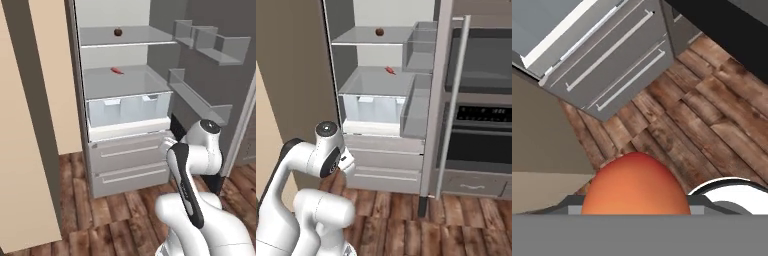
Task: Pick up the mango and apple from the fridge and place one fruit on each plate on the dining counter.
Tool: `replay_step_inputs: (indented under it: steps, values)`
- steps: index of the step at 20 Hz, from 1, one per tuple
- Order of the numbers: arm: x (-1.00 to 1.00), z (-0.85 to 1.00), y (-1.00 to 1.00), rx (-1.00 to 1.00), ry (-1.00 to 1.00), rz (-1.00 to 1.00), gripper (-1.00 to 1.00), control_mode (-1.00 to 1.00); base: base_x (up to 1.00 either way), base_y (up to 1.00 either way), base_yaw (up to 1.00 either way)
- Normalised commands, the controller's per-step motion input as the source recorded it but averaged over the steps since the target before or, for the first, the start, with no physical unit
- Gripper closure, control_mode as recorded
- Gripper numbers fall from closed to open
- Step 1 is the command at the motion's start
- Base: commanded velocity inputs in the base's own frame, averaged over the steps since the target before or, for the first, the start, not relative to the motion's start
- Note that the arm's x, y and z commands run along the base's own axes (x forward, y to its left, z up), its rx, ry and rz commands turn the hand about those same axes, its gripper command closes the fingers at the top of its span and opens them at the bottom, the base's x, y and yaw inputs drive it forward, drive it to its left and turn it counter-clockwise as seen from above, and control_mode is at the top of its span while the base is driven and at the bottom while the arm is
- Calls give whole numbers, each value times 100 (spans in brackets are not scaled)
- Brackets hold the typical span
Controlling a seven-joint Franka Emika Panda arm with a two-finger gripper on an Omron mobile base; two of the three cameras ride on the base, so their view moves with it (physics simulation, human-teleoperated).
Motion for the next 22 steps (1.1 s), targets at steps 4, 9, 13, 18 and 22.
replay_step_inputs:
  steps: [4, 9, 13, 18, 22]
  values:
    - [0, 0, 0, 0, 0, 0, 100, 100, -90, 20, -15]
    - [0, 0, 0, 0, 0, 0, 100, 100, -94, 12, -16]
    - [0, 0, 0, 0, 0, 0, 100, 100, -99, 2, -17]
    - [0, 0, 0, 0, 0, 0, 100, 100, -99, 1, -21]
    - [0, 0, 0, 0, 0, 0, 100, 100, -98, 0, -22]
